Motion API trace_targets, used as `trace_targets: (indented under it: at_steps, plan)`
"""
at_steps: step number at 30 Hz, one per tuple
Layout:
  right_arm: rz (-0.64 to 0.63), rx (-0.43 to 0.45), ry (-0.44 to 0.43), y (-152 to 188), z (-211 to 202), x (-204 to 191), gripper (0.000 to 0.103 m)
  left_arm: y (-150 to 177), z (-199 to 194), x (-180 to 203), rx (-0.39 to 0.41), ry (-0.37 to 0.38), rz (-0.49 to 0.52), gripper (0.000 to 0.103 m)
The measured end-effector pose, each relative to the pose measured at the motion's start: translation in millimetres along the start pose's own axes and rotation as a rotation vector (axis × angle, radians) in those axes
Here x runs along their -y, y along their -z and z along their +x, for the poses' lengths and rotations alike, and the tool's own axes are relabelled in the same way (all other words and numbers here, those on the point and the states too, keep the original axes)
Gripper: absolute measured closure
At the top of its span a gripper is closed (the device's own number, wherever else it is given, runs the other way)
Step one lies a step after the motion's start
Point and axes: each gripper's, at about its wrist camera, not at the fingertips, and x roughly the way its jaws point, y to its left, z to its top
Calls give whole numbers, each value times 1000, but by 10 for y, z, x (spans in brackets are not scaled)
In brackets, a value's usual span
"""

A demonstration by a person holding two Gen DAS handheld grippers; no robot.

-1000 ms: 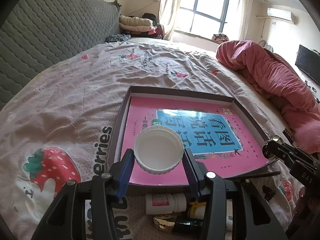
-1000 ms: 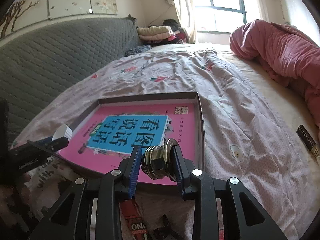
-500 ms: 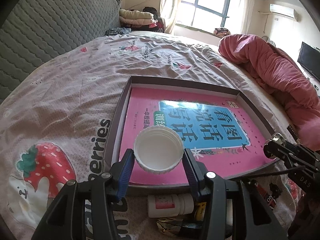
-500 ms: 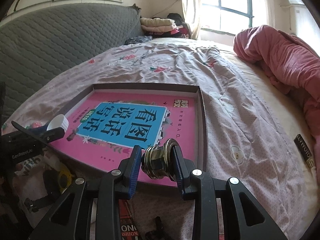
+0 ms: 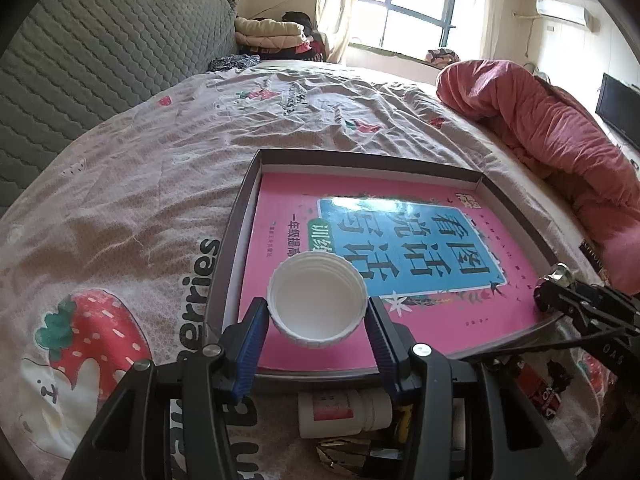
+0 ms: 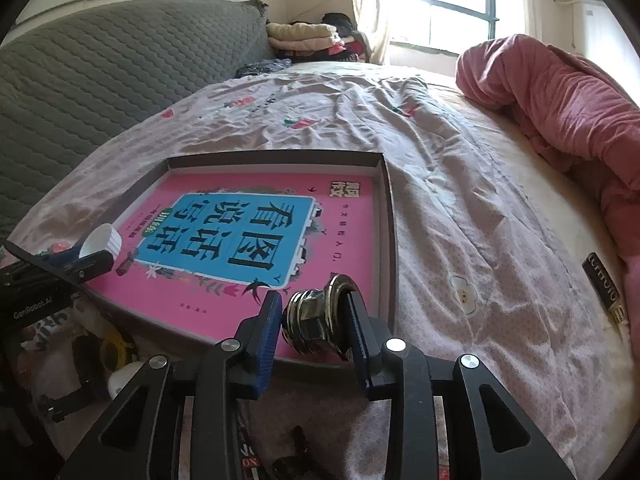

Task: Organize rigid objects
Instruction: 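Lift and carry the white cap and metal cylinder over the pink book tray, then open the right gripper to drop the metal cylinder into the tray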

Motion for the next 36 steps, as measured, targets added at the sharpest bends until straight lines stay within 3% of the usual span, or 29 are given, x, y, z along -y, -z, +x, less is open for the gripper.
trace_targets:
  at_steps: [6,8,21,36]
  plan:
    - [-19,4,21,5,-30,-14,66,9,31,37,-4,-38,39,53]
    - [-33,8,38,15,-47,-20,58,8,42,40,-6,-42,42,53]
    - [-84,25,70,28,-71,-83,53,5,60,48,0,-49,43,53]
    - [-44,49,43,3,-121,-33,49,7,29,-24,9,-38,5,53]
